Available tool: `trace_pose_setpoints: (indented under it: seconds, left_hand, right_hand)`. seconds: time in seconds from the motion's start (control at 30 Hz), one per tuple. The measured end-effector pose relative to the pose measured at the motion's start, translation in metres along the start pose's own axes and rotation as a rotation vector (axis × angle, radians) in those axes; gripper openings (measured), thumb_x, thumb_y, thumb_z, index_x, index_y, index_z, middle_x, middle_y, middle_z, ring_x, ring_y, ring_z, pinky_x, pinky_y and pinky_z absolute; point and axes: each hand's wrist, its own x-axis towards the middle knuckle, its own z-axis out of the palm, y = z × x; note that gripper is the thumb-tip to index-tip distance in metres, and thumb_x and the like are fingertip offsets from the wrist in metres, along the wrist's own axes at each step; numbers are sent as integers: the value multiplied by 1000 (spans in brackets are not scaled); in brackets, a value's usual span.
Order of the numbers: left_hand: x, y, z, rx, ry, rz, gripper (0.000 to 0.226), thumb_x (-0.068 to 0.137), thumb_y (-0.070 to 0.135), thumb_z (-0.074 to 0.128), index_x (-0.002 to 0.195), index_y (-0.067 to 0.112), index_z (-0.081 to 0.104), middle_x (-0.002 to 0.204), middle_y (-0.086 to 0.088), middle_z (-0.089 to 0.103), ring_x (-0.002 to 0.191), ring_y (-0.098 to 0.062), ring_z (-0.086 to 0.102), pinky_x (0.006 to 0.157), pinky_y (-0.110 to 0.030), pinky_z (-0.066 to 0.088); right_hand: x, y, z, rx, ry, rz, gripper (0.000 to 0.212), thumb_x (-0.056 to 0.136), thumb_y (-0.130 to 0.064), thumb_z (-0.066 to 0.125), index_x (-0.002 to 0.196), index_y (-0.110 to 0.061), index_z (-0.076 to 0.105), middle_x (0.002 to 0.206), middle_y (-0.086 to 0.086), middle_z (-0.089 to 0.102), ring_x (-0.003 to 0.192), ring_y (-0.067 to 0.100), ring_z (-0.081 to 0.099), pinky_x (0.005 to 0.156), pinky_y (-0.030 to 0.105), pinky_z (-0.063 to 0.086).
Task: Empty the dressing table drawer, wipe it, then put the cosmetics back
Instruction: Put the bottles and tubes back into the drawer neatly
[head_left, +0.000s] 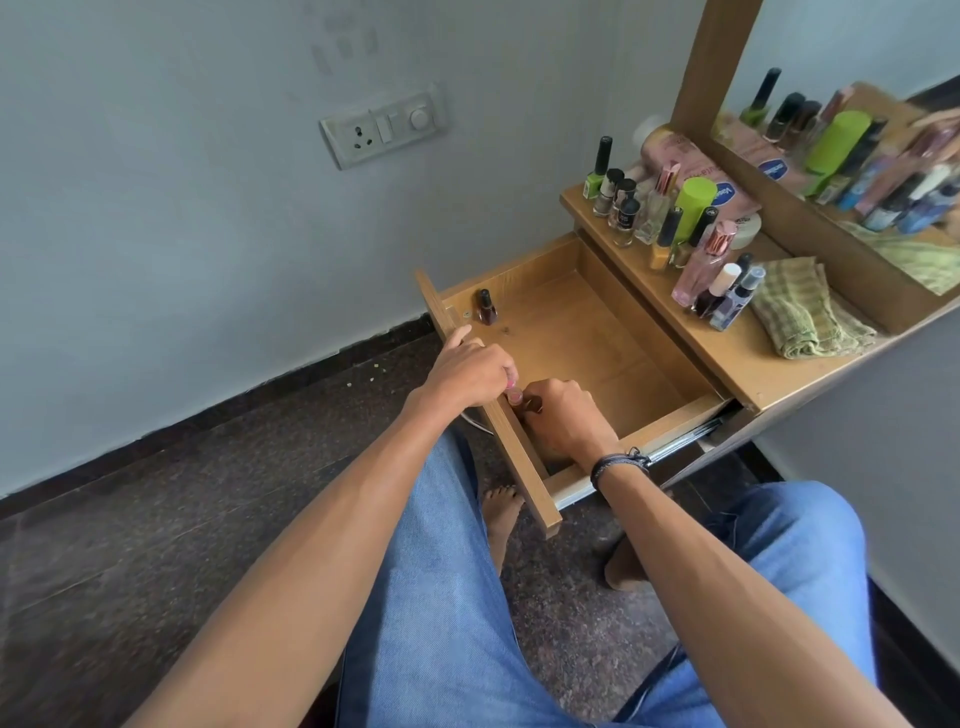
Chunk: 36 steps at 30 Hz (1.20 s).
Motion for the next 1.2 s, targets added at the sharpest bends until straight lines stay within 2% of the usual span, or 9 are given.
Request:
trace_pose_setpoints:
  seconds: [0.17,0.33,0.43,0.6,0.67,0.8,0.87,1.03,1.2]
  left_hand:
    - [2,-2,3,4,13,22,32,102,16,49,104,31,77,103,0,75,134,-19,46,121,-33,-8]
    - [1,-5,8,20,28,50,34,102,13,46,109,29,75,110,3,75,134,-20,46,122,-35,-6]
    - [-1,-4,8,14,36,52,35,101,10,45,112,27,74,111,5,75,133,-20,47,122,-34,-4]
    - [-5,-1,1,-93,-5,42,36,102,13,41,120,29,68,111,7,74,133,-16,46,122,-35,-5]
    - [-10,3,-4,-147,-2,58,40,105,14,34,124,29,66,111,7,74,131,-15,49,124,-37,1]
    - [-18,13,-10,-332,80,70,38,106,19,35,125,27,67,123,7,68,121,-13,54,112,-41,38]
    - [-19,21,-12,-409,150,92,35,105,22,38,123,27,68,128,11,65,121,-10,54,105,-41,47]
    - [-18,59,-18,-584,282,156,25,102,20,51,115,25,72,117,13,68,108,-5,63,95,-31,52]
    - [-12,103,-22,-669,308,262,22,100,18,57,115,22,73,114,12,68,100,-1,64,87,-23,55]
  right_hand:
    - [1,-1,3,-51,2,0,26,95,-19,59,119,-21,70,106,12,73,94,35,69,81,41,59]
    - [0,0,3,-24,3,10,24,97,-23,63,119,-22,71,106,8,74,92,30,71,81,40,60]
    - [-1,0,2,3,-10,37,29,94,-18,64,121,-23,70,108,6,75,94,26,72,84,40,61]
    - [-7,1,0,11,35,82,37,90,-16,64,126,-24,67,110,5,73,95,27,71,82,39,61]
    - [-12,-2,-2,32,75,84,38,91,-17,63,128,-26,66,109,3,73,93,25,70,82,40,61]
    - [-27,-6,-12,83,264,37,35,92,-14,61,126,-20,68,111,2,72,94,23,69,84,41,60]
    - [-41,-4,-22,87,360,3,31,93,-15,60,122,-19,69,110,0,71,93,21,69,82,40,60]
    - [-68,16,-59,123,615,-30,19,91,-11,60,105,-16,72,98,-2,70,80,19,67,69,36,58]
    - [-83,36,-109,238,897,-26,17,92,-11,65,104,-16,76,98,-4,72,79,12,68,72,36,59]
